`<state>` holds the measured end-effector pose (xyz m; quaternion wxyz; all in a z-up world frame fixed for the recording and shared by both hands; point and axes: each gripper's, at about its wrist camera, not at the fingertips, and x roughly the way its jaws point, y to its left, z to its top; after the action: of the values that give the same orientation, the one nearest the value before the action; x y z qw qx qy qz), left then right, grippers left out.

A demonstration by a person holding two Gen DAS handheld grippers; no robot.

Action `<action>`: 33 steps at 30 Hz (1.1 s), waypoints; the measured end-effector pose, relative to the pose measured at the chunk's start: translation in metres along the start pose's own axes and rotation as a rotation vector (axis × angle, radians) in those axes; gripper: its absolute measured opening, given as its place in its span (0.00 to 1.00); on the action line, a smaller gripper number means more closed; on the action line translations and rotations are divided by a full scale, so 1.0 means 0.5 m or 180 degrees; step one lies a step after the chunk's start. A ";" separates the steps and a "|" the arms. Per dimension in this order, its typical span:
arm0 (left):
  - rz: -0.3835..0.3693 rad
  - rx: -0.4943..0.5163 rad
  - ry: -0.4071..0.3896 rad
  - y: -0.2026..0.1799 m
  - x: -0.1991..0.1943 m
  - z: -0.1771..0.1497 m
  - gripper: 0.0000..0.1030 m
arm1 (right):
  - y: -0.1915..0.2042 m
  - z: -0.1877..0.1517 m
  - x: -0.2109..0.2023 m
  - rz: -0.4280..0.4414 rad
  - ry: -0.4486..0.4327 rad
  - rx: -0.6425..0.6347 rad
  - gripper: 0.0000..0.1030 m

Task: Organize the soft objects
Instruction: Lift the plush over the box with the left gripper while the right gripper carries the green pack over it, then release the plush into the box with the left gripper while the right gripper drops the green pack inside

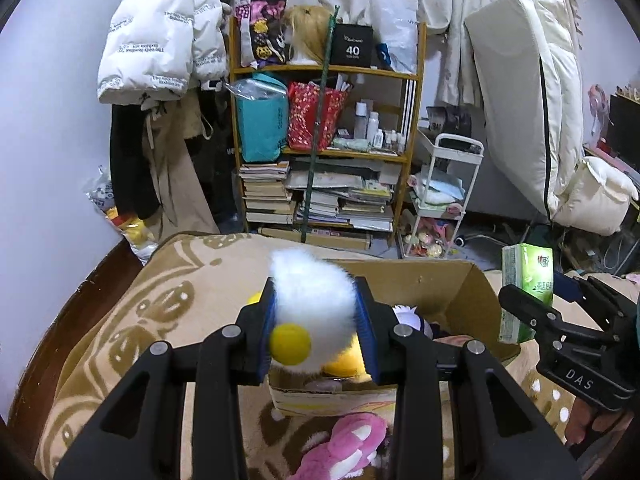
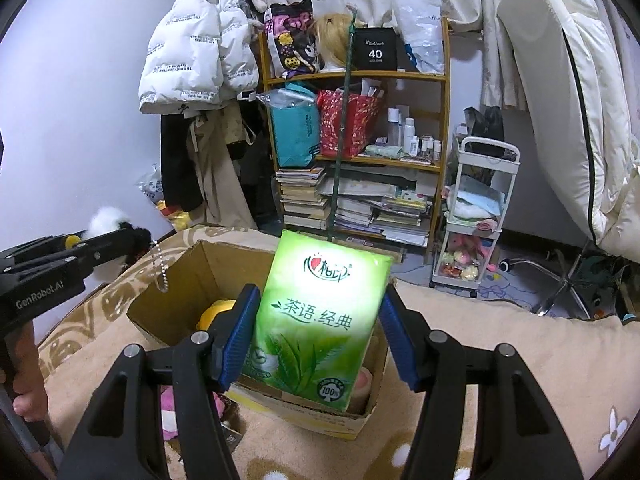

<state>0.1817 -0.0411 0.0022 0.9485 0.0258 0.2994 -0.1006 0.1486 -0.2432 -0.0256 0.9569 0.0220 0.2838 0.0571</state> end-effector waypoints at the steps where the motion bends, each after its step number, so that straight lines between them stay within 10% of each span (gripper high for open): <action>1: -0.0001 0.0002 0.0009 -0.001 0.005 -0.002 0.33 | 0.000 -0.001 0.005 0.0006 0.0020 0.0000 0.62; 33: -0.0077 0.0148 0.0289 -0.028 0.085 -0.055 0.38 | -0.021 -0.055 0.077 0.0099 0.0327 0.0286 0.64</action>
<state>0.1974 -0.0594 -0.0446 0.9318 0.0488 0.3400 -0.1178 0.1666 -0.2487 -0.0704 0.9382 0.0663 0.3344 0.0602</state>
